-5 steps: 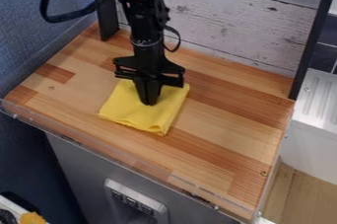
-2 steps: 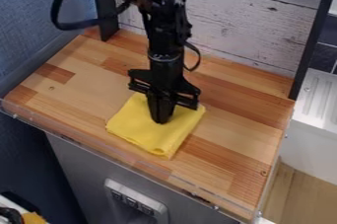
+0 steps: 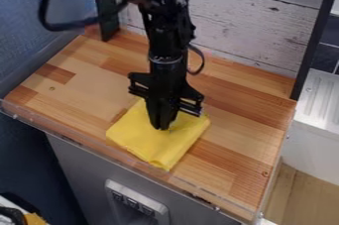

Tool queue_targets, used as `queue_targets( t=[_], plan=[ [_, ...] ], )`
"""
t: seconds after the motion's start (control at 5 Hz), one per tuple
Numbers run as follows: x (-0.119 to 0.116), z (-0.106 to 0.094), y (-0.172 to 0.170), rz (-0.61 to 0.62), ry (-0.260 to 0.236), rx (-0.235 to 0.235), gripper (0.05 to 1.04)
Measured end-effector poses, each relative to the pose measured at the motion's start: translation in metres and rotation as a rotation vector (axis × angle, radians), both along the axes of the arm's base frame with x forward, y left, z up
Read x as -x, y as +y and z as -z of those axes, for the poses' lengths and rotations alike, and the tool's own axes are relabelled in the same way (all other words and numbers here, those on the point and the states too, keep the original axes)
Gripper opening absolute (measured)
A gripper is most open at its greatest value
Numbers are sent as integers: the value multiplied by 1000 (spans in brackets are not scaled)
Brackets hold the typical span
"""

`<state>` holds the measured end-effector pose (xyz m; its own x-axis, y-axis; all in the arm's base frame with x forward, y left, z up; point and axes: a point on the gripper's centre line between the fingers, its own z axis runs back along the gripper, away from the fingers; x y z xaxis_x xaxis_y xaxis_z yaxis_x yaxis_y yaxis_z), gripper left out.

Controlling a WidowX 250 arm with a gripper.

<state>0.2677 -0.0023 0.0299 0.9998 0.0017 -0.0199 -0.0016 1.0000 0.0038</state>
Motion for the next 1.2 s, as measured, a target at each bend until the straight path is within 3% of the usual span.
queue_targets(
  t=[0.4,0.6,1.0,1.2],
  plan=[
    [-7,-28,-26,23,-11,1,787],
    [-21,-47,-45,27,-43,4,993],
    [-32,-70,-78,20,-58,4,995],
    [-36,-71,-86,11,-38,0,993]
  ],
)
